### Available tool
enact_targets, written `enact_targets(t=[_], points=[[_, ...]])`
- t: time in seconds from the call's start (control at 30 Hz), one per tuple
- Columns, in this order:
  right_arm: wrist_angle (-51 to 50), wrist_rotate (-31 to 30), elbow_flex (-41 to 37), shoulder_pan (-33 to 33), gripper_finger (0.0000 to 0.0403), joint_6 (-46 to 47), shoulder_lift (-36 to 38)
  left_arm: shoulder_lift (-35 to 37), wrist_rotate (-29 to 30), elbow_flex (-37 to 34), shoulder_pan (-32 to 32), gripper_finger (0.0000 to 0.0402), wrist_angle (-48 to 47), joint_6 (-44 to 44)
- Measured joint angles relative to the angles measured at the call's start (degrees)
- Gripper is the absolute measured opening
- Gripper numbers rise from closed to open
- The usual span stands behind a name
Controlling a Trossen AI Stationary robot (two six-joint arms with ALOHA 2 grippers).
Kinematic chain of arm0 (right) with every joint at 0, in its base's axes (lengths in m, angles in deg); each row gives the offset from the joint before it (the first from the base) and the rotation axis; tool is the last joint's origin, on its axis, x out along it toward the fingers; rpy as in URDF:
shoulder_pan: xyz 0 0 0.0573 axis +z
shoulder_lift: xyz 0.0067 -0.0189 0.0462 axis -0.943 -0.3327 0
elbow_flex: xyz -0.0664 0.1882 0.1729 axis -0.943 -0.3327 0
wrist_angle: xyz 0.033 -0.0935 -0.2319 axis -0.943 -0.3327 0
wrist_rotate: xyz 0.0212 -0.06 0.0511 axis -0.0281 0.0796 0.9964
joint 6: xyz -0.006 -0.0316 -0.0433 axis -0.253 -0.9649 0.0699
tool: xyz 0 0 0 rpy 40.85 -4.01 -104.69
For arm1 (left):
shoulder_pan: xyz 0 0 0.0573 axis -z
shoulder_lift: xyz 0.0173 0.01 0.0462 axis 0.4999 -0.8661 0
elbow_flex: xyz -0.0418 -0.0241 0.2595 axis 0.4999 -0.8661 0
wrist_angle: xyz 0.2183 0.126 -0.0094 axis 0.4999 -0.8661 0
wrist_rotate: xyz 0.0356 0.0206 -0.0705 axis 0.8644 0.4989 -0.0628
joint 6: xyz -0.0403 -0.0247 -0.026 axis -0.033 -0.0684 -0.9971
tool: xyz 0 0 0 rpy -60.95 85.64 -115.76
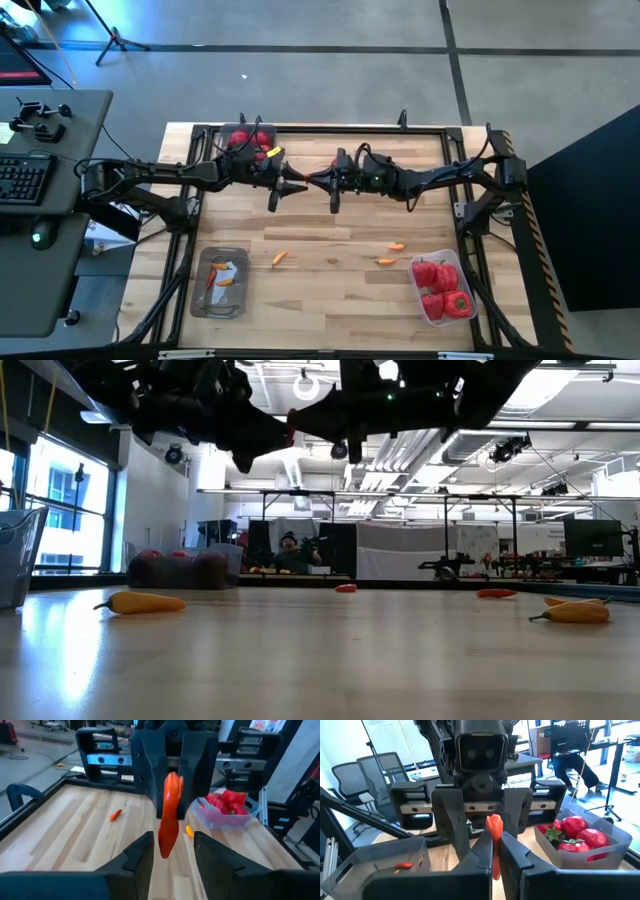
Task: Sort produce into baskets
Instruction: Put the orange chili pepper into the bottom black bin
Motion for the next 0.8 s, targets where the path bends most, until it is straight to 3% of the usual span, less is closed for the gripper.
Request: enact_targets(t=[0.47,0.8], points=[[1.5,0.8,0.0,0.0,0.0022,1.7,0.0,0.0,0.0,0.0,0.0,0.0005,0.9,0.0],[-0.2,1.3,0.0,0.1,0.0153,2.9,1.3,0.5,-0.5,0.1,-0.1,0.0001,-4.0,2.1]])
